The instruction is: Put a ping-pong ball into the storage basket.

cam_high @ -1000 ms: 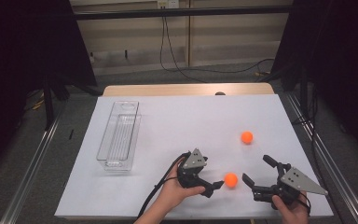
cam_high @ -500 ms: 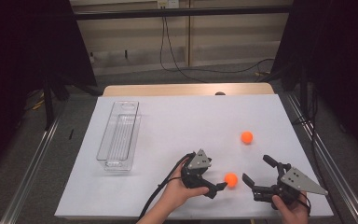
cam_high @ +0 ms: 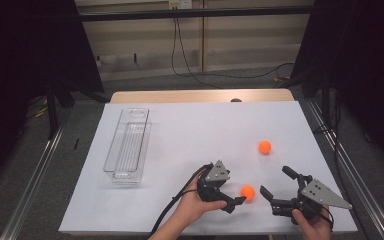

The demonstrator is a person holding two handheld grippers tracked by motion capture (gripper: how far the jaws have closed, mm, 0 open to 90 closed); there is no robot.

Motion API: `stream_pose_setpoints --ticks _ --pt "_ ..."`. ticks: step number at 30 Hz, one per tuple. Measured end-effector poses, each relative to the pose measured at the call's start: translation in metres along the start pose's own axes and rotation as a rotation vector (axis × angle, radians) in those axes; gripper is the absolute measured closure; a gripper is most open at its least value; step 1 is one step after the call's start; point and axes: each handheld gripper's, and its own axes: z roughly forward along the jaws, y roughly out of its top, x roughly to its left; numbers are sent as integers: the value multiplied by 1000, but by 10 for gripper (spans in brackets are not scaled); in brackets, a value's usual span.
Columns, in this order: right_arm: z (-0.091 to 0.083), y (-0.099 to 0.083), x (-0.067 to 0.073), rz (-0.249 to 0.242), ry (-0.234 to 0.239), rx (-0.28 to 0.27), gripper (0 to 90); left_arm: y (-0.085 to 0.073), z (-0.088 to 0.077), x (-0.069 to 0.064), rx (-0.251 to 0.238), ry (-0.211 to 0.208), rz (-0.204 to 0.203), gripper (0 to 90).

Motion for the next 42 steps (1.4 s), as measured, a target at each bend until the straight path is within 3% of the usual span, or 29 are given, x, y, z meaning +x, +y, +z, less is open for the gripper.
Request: stream_pose_setpoints --ticks 42 --pt "0 0 0 2 -1 0 21 5 21 -6 45 -22 19 82"
